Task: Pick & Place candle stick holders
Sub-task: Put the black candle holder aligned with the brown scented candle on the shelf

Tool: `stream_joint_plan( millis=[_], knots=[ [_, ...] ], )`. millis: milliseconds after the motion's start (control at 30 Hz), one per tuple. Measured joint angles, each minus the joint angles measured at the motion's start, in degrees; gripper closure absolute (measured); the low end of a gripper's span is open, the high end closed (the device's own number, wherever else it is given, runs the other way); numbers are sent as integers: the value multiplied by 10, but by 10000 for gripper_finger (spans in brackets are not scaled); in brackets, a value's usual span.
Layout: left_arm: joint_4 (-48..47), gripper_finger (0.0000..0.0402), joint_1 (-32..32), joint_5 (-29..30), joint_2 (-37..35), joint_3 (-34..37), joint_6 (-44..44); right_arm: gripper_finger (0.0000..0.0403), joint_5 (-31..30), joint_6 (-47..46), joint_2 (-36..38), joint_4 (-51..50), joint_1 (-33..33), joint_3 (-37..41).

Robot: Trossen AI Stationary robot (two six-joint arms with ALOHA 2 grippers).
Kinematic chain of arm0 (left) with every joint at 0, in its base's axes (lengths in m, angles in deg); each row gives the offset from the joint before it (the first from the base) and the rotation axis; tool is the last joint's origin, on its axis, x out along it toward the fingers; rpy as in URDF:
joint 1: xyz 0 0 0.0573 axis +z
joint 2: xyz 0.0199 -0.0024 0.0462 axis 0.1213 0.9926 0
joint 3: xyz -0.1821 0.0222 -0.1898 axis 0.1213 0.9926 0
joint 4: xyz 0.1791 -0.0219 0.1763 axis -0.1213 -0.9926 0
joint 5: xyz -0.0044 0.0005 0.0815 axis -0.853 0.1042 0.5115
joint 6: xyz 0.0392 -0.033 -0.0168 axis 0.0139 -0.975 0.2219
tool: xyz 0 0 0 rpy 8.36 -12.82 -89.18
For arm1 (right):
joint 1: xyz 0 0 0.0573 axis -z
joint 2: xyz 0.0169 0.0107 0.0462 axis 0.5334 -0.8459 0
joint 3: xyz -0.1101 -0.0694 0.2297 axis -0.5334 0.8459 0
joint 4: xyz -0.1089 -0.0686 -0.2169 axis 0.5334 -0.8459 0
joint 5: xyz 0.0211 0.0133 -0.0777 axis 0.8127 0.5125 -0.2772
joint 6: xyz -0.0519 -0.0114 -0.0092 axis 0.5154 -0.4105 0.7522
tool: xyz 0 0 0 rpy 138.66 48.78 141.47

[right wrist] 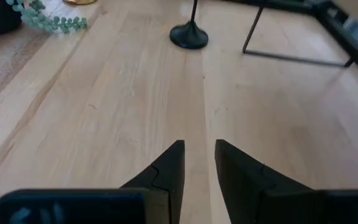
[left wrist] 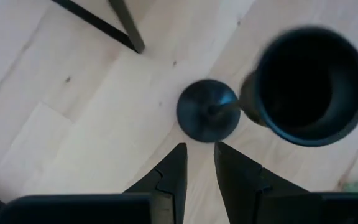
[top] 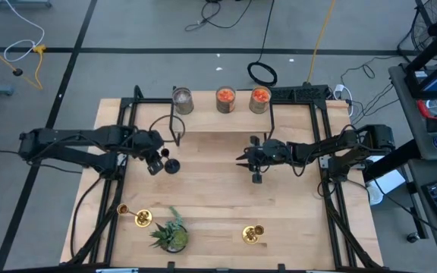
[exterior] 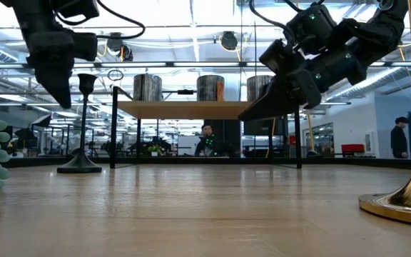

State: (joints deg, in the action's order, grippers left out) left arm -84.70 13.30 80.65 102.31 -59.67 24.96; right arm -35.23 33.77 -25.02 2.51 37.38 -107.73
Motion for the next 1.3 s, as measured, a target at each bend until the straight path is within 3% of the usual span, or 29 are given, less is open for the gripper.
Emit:
stream_joint_plan(
  millis=[233, 533, 667, 833, 1300],
  knots=[
    [25, 316, -60, 6, 25, 17, 5, 319, 0, 35, 0, 13, 0, 0],
    [240, 316, -93, 24, -14, 163, 16, 319, 3, 88, 0, 30, 3, 0],
    [310, 316, -93, 33, -36, 205, 8, 319, 67, 94, 0, 51, 18, 0],
    [306, 316, -94, 45, -52, 215, -35, 319, 149, 84, 0, 74, 39, 0],
    [301, 316, -118, -4, -59, 214, -102, 319, 149, 81, 0, 75, 45, 0]
  ],
)
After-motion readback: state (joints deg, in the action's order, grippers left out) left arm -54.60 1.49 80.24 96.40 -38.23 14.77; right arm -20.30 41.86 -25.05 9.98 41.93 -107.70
